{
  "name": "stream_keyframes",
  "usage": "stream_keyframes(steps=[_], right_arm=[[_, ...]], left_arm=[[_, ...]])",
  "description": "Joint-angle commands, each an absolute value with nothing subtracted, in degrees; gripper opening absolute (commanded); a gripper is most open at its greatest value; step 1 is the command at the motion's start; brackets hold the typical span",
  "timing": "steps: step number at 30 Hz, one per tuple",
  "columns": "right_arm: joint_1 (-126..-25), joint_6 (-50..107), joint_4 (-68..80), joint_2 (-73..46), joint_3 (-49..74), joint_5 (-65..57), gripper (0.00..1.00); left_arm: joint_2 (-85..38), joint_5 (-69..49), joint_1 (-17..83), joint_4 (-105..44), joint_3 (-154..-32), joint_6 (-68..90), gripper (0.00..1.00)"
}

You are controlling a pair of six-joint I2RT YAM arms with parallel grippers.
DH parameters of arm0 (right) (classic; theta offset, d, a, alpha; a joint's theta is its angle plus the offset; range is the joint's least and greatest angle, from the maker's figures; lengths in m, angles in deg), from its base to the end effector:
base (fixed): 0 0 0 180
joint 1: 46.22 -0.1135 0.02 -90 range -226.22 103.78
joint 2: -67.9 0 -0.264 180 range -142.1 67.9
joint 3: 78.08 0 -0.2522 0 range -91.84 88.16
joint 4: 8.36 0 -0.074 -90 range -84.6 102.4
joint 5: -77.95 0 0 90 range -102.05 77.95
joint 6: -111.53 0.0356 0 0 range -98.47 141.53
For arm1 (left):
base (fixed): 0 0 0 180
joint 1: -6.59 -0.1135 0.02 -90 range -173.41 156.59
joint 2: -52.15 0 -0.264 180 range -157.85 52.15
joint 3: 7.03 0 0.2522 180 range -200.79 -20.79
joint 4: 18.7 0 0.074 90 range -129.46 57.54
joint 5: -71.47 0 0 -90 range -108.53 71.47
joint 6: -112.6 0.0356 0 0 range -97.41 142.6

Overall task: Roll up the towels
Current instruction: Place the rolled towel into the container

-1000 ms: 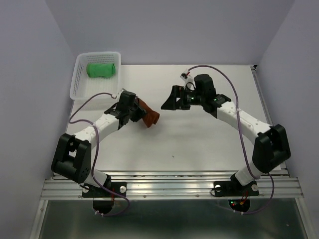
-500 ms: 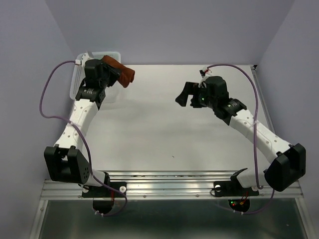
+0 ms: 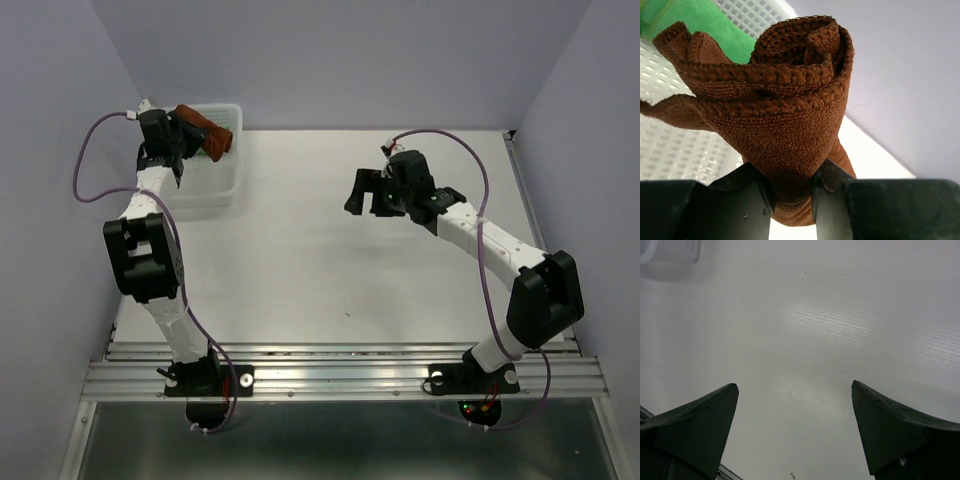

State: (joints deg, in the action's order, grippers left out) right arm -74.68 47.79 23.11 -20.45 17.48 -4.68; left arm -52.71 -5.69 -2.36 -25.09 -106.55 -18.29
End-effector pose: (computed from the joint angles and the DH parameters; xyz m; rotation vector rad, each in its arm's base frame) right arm 0.3083 0.1723 0.2969 -0.1187 2.2620 0.6667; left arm 0.4411 0.0615 0.3231 -0.6098 1.7041 -0.5985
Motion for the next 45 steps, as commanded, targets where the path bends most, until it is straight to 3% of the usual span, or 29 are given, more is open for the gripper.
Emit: stream_keyframes(steps=[1, 11, 29, 39, 45], right_arm=[[-74.25, 45.7, 22.18, -22.18, 12.84, -4.32, 1.0], [-74.25, 44.64, 22.18, -28.68, 8.89, -2.04, 1.0], [-73.73, 43.24, 22.18, -33.43, 6.77, 0.16, 1.0], [-73.2, 43.15, 22.36, -34.58, 6.68, 0.78, 1.0], [-72.67, 43.15, 22.54, -35.37, 6.51, 0.78, 1.0]], left_arm=[[-55.42, -1.12, -3.69, -18.4, -113.42, -15.11, 0.0], [-60.52, -1.39, -4.92, -7.61, -109.84, -13.35, 0.0], [-66.59, -6.14, -5.28, -3.9, -103.42, -20.11, 0.0], [-70.02, -11.41, -5.54, -7.67, -104.72, -24.34, 0.0], [-73.52, -14.93, -5.71, -19.07, -111.73, -24.87, 0.0]])
